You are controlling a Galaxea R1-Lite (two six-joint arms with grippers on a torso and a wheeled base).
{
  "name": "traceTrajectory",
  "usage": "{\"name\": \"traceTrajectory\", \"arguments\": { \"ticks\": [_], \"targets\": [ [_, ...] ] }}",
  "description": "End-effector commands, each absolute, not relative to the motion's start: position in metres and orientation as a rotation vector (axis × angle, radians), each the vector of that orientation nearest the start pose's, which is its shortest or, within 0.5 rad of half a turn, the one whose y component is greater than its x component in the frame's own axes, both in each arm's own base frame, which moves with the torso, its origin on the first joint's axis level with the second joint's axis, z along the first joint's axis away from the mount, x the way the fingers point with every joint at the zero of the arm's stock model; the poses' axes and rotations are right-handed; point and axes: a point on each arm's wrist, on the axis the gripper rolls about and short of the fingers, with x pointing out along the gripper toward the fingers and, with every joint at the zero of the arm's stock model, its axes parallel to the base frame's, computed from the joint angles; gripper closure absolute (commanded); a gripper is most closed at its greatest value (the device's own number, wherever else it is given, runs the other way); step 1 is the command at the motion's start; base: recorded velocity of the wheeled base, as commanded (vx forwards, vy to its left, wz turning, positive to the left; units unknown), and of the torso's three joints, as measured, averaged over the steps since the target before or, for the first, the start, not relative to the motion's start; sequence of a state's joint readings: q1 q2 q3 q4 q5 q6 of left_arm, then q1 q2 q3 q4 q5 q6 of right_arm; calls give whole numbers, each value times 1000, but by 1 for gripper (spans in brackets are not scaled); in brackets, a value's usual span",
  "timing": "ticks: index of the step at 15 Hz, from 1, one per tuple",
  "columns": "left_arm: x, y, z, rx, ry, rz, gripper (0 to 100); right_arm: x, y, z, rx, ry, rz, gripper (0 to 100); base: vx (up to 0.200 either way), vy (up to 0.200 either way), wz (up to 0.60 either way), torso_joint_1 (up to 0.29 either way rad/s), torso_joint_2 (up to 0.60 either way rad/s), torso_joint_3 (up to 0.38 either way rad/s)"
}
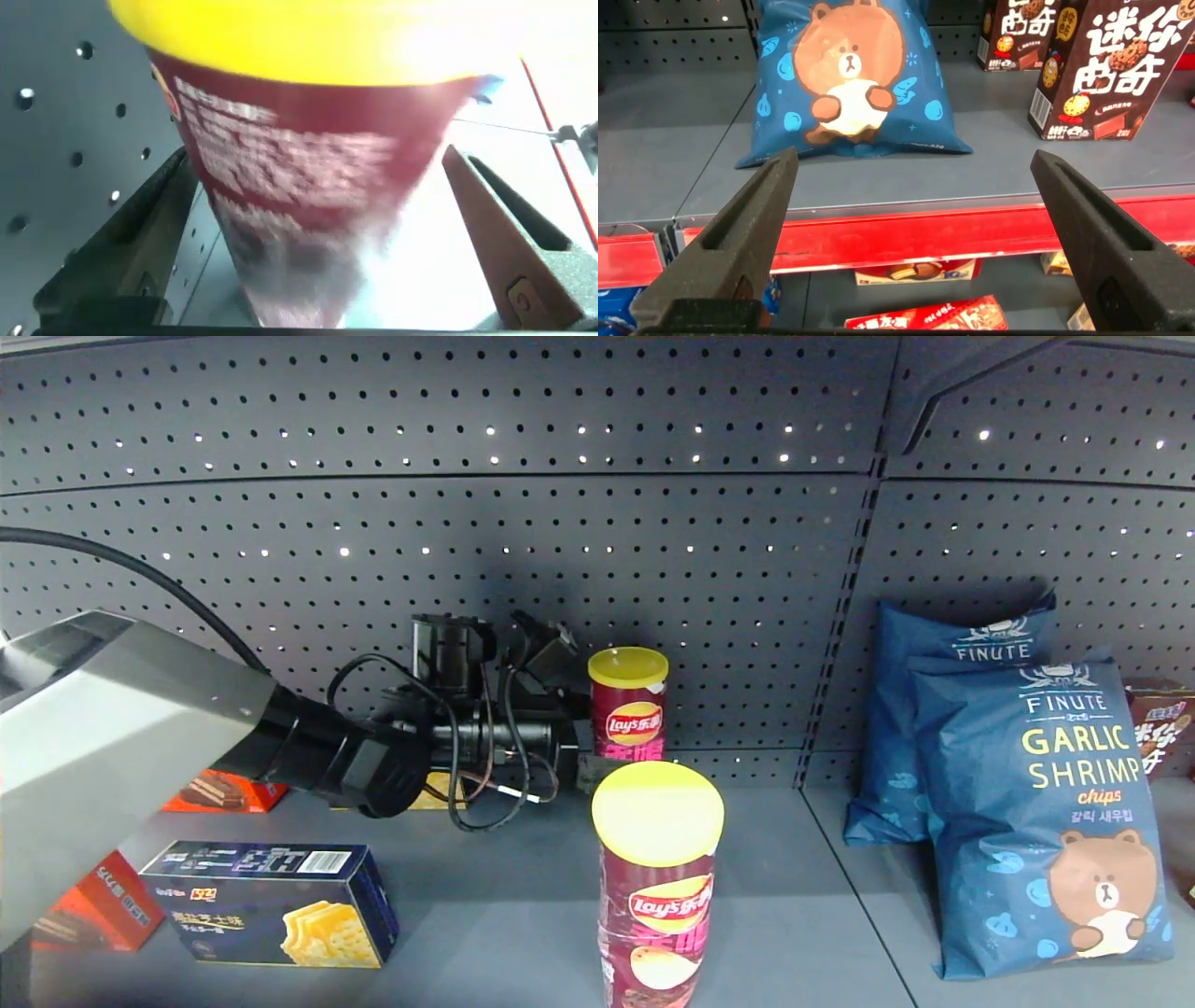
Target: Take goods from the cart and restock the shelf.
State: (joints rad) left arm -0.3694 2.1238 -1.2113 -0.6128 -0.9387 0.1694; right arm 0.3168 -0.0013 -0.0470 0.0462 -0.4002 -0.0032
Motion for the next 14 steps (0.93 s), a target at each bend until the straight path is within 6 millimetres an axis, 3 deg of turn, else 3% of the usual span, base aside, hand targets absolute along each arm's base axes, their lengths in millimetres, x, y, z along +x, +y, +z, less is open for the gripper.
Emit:
{"name": "traceTrajectory", "arguments": {
  "ticks": [1,2,3,5,12,14],
  "targets": [
    [368,-151,153,60,170,-1293,0,-24,-17,84,-4,-1,-81,0,0,0,0,0,0,0],
    [368,-151,153,60,170,-1293,0,-24,-17,84,-4,-1,-81,0,0,0,0,0,0,0],
    [357,-126,161,54,176,-1239,0,-24,-17,84,-6,-1,-81,0,0,0,0,0,0,0],
    [349,-108,163,48,184,-1199,0,-24,-17,84,-4,-1,-81,0,0,0,0,0,0,0],
    [345,-105,163,99,170,-1162,0,-24,-17,83,-3,0,-81,0,0,0,0,0,0,0],
    [339,-103,178,118,140,-1118,0,-24,-17,84,-3,-1,-81,0,0,0,0,0,0,0]
  ]
}}
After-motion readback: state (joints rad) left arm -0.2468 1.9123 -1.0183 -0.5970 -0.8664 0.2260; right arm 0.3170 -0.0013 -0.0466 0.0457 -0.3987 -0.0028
